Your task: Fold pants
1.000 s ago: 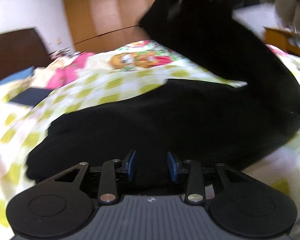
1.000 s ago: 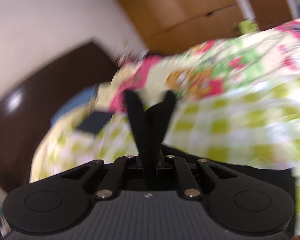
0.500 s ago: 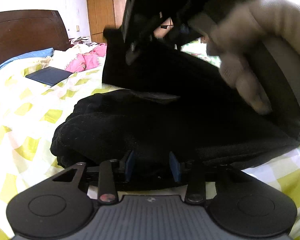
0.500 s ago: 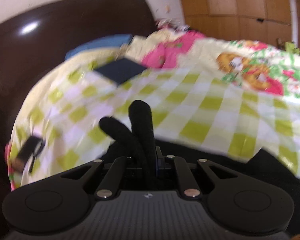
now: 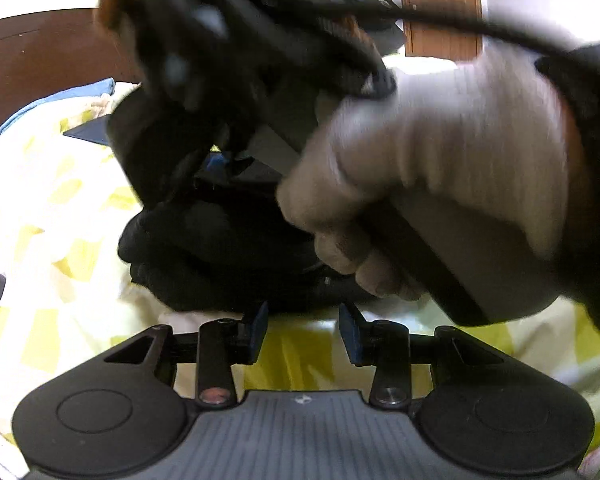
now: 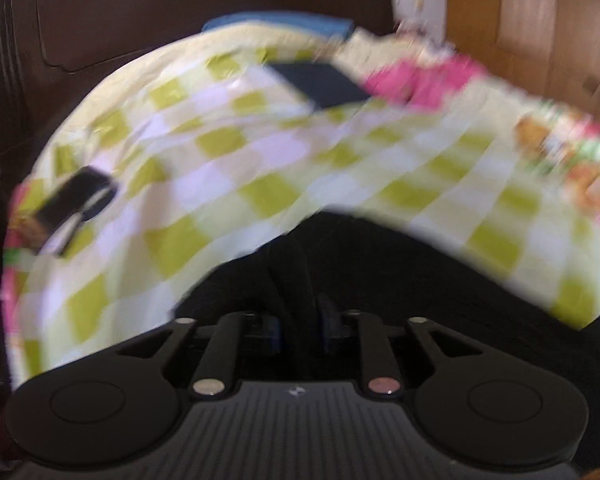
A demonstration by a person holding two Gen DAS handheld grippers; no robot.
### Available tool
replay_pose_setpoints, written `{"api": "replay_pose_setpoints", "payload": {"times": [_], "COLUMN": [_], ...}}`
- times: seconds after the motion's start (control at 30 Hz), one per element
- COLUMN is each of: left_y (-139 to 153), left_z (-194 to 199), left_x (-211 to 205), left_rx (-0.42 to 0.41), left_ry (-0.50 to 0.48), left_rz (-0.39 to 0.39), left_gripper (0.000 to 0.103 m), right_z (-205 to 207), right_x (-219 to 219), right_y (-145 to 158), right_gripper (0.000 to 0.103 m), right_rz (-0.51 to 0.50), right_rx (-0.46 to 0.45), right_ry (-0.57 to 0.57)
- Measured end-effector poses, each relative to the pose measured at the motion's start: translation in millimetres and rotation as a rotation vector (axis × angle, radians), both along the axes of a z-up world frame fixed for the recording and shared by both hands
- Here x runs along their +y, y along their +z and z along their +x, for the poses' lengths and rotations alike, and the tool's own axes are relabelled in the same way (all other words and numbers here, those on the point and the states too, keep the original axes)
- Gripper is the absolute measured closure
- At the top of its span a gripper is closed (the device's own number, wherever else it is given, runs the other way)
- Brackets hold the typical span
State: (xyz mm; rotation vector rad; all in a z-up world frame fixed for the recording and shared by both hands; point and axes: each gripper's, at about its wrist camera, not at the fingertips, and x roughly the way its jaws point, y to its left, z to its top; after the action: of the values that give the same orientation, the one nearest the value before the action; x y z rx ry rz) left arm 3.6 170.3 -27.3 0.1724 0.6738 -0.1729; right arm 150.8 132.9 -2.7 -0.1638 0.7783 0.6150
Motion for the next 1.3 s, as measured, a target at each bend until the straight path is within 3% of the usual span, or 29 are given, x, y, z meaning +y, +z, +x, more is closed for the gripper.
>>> {"api": "replay_pose_setpoints", "payload": {"times": [0.13,0.2,0.4,0.73,0.9,1.07,1.17,1.3], "left_y": [5,10,25,53,57,40,7,5], "left_z": [-3,-4,-16,-18,17,58,72,56], "left_x": [5,7,7,-12,-33,-54,-70,-83], "left_rx": [0.005,0.001,-0.026,-0.143,-0.227,-0.201,-0.082,-0.103], "left_ry": [0.027,0.043,0.079,0.074,0.011,-0.042,-0.080,-0.118], "left_rz": [0.002,0.012,0.080,0.119,0.112,0.134,0.236,0.327], "left_gripper": [0.050,0.050,0.050,0.050,0.049,0.049,0.047,0.047], "right_z": [4,4,-11,-18,-32,-52,-56,-55], "right_x": [-22,-35,-84,-169,-228,-299,-331,-360], "right_y": [13,21,48,42,32,13,-4,-28], "right_gripper": [0.072,0.059,0.054,0.049,0.050,0.049,0.048,0.038], "right_rz": [0.147,0.236,0.358,0.305,0.244,0.234,0.296,0.471], "right_rx": [0.053,0.095,0.058,0.044,0.052,0.075,0.131,0.218], "right_ry": [-0.010,-0.003,-0.029,-0.197,-0.347,-0.545,-0.613,-0.586]}}
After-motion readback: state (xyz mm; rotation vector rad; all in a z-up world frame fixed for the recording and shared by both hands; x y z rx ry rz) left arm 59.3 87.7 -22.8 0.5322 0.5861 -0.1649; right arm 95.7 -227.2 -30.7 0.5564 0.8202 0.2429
